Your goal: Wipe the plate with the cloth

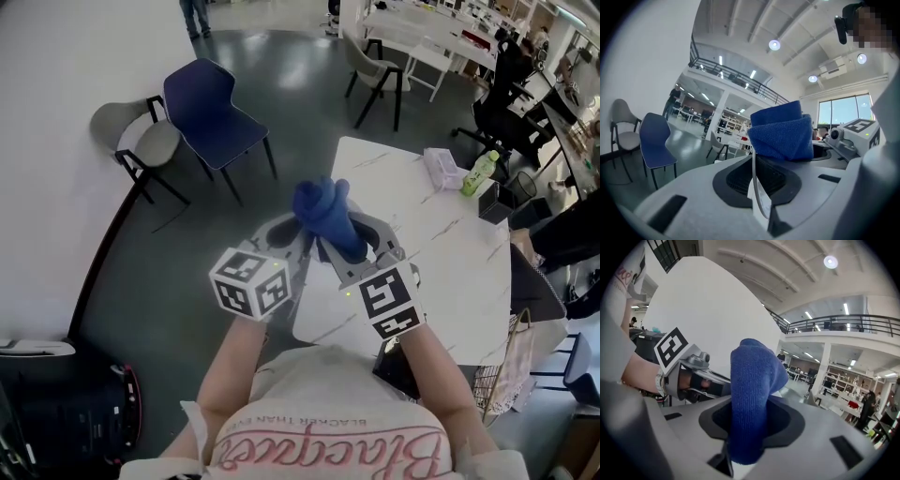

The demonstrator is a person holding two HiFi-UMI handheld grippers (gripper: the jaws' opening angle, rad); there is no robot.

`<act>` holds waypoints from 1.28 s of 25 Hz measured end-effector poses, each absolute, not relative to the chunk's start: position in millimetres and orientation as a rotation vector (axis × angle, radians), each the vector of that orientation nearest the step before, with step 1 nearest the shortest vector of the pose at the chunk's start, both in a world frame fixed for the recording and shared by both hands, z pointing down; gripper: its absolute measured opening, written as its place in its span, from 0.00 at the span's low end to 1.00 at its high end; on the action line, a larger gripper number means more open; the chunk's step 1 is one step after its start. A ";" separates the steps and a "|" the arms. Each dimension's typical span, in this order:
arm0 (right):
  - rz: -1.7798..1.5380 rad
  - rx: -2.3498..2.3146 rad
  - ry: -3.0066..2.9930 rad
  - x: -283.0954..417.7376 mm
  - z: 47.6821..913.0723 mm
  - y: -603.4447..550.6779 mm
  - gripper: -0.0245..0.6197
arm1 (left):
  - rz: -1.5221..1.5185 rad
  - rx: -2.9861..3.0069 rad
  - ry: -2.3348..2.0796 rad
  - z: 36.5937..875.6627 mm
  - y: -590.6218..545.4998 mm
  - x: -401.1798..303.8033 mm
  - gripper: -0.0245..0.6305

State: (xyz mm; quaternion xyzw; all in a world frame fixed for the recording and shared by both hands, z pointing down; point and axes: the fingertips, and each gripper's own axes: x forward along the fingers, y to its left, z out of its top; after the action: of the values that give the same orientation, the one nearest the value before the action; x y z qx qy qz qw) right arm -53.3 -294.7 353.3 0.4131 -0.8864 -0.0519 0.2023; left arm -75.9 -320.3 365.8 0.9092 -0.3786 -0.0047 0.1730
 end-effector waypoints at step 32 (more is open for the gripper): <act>-0.014 1.207 -2.546 -60.2 352.4 -266.9 0.25 | -0.236 2.443 -1.093 331.9 -336.6 -101.4 0.07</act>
State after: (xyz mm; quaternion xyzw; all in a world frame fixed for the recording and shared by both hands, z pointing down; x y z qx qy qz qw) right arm -60.2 -266.9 352.4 0.4227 -0.8917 -0.0048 0.1615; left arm -101.4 -336.6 331.9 0.8859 -0.3962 -0.0856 0.2256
